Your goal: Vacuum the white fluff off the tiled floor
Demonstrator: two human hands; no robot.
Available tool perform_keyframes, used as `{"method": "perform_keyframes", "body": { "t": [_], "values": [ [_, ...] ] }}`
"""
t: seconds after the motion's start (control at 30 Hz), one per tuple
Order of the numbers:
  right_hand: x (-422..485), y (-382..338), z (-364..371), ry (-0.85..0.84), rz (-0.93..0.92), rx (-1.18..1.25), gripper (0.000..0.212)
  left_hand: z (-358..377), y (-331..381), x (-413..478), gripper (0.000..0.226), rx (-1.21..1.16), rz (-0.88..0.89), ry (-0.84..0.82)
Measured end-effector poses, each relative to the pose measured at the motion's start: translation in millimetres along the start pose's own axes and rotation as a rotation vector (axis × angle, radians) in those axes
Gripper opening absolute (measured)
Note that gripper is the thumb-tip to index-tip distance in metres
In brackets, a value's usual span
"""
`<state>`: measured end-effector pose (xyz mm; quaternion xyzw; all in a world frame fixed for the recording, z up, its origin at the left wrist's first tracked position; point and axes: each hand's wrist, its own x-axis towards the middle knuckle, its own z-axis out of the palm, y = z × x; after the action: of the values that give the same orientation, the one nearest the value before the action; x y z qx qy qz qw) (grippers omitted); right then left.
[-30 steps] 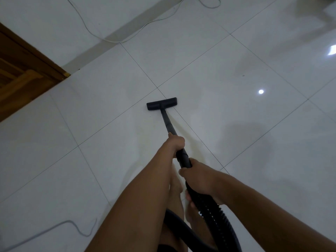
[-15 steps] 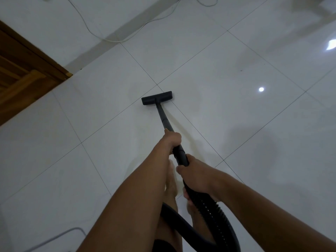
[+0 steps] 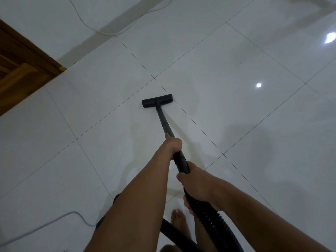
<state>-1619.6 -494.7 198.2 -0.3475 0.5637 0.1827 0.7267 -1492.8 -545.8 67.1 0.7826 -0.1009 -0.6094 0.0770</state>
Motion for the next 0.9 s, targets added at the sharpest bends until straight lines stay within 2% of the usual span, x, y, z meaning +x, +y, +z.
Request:
{"method": "perform_keyframes", "body": {
  "t": [0.23,0.47,0.57,0.9],
  "values": [
    [6.5,28.3,24.1,0.012,0.013,0.070,0.054,1.6,-30.9,-0.2,0.079,0.019,0.019,-0.009],
    [1.4,49.4,36.3,0.057,-0.017,-0.016,0.054,9.6,-55.5,-8.0,0.079,0.034,0.017,-0.030],
    [1.9,43.6,38.2,0.081,-0.035,-0.070,0.056,5.7,-55.6,-2.7,0.079,0.044,0.015,-0.028],
    [36.1,6.7,28.7,-0.001,0.021,0.053,0.056,-19.9,-24.2,33.4,0.078,0.009,0.032,0.001]
  ]
}}
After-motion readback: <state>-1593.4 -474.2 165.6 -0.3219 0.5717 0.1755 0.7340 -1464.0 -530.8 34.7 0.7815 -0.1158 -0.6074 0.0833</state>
